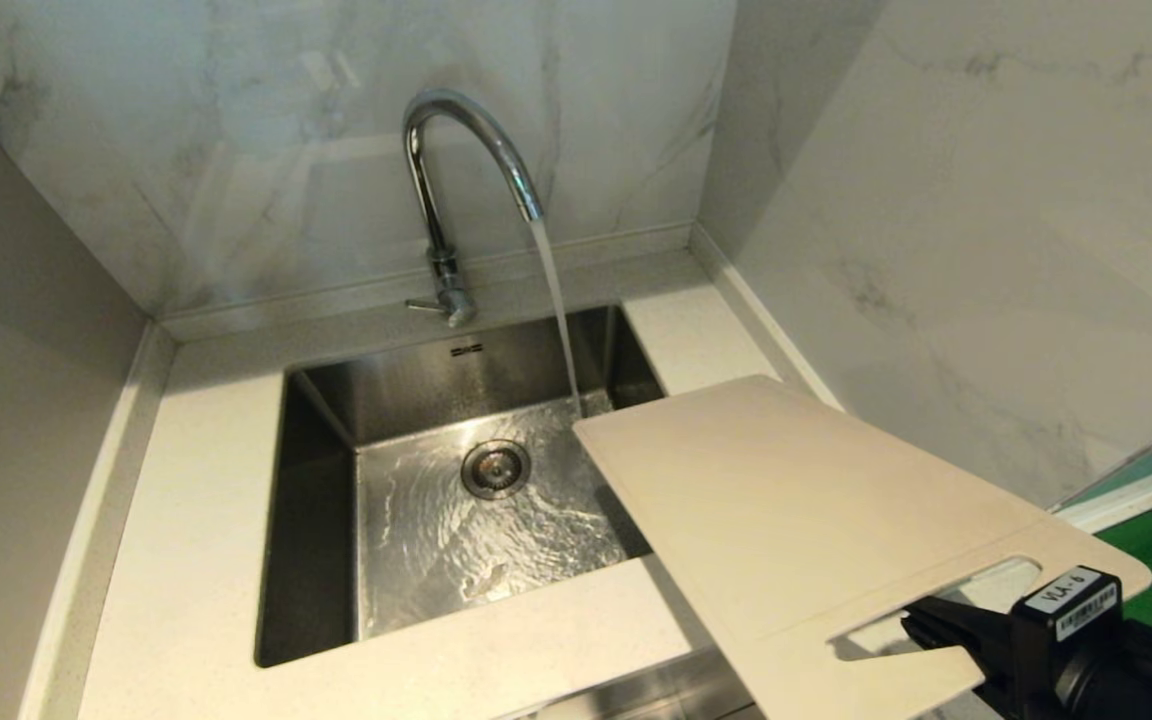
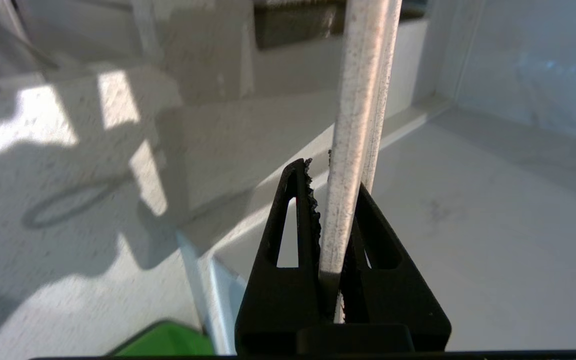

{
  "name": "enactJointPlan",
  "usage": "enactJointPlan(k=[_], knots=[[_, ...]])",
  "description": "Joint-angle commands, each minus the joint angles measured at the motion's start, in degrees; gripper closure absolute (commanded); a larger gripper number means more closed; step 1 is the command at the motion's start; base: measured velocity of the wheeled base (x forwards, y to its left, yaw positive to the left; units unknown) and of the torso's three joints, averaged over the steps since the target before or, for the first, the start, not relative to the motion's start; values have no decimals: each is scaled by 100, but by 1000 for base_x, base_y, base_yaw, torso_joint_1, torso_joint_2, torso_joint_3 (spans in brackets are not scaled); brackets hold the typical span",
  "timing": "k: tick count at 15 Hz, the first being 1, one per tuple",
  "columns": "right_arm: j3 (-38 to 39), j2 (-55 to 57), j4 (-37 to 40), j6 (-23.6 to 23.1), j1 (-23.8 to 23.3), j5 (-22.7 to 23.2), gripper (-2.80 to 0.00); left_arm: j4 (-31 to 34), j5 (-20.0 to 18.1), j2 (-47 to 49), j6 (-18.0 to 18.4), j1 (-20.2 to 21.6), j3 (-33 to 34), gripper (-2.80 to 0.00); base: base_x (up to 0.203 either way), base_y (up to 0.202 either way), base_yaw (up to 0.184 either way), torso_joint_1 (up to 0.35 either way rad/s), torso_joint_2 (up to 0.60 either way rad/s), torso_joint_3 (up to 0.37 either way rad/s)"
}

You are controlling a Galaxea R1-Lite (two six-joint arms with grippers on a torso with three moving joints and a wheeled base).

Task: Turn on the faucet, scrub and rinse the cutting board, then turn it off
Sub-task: Pick up the cutting board

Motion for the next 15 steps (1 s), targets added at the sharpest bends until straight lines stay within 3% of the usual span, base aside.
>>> enactJointPlan(k=[1, 15], knots=[[-173, 114, -12, -57, 2, 149, 0, 0, 1, 0, -2, 1, 9, 0, 0, 0, 0, 0, 0, 0], [-398, 211, 30, -297, 3, 686, 0, 0, 1, 0, -2, 1, 9, 0, 0, 0, 0, 0, 0, 0]])
